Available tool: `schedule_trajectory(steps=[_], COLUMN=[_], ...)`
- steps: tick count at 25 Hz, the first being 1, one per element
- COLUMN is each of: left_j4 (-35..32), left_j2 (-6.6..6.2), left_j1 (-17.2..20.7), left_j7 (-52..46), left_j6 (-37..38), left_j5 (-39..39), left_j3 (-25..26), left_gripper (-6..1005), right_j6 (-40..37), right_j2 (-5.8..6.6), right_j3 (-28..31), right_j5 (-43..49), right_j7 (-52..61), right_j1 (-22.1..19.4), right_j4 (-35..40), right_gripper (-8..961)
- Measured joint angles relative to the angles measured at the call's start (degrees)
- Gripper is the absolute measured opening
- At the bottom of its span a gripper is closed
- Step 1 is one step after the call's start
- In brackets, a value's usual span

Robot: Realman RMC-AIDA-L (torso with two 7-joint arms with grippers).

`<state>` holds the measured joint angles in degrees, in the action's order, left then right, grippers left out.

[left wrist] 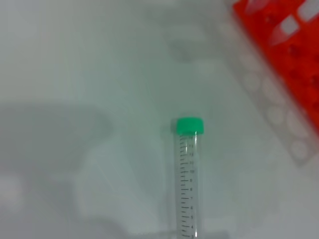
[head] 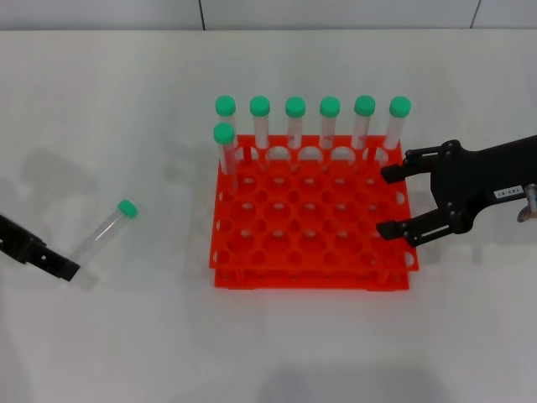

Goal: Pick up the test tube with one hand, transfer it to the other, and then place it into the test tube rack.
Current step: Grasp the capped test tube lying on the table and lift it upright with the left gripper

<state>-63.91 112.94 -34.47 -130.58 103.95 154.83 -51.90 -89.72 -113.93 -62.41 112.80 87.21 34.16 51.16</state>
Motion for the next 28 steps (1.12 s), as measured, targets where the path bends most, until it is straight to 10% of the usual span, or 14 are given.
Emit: schedule_trajectory(steps=[24, 28], left_j4=[5.54, 5.55], left_j2=[2.93, 3.00], left_j1=[-3.12, -3.14], left_j7=[-3.01, -3.33], left_j6=[-6.78, -6.91], left_j5=[6.68, 6.73], left_j3=[-4.65, -4.93], left_gripper=[669, 495], right_j6=[0.61, 0.69], right_j2=[-0.13, -0.17], right_j3=[0.09, 0.09], right_j5=[-0.48, -0.48], right_j7=[-1.33, -1.34], right_j1=[-0.16, -0.13], right_j4=[-0.58, -0.61], right_gripper=[857, 857])
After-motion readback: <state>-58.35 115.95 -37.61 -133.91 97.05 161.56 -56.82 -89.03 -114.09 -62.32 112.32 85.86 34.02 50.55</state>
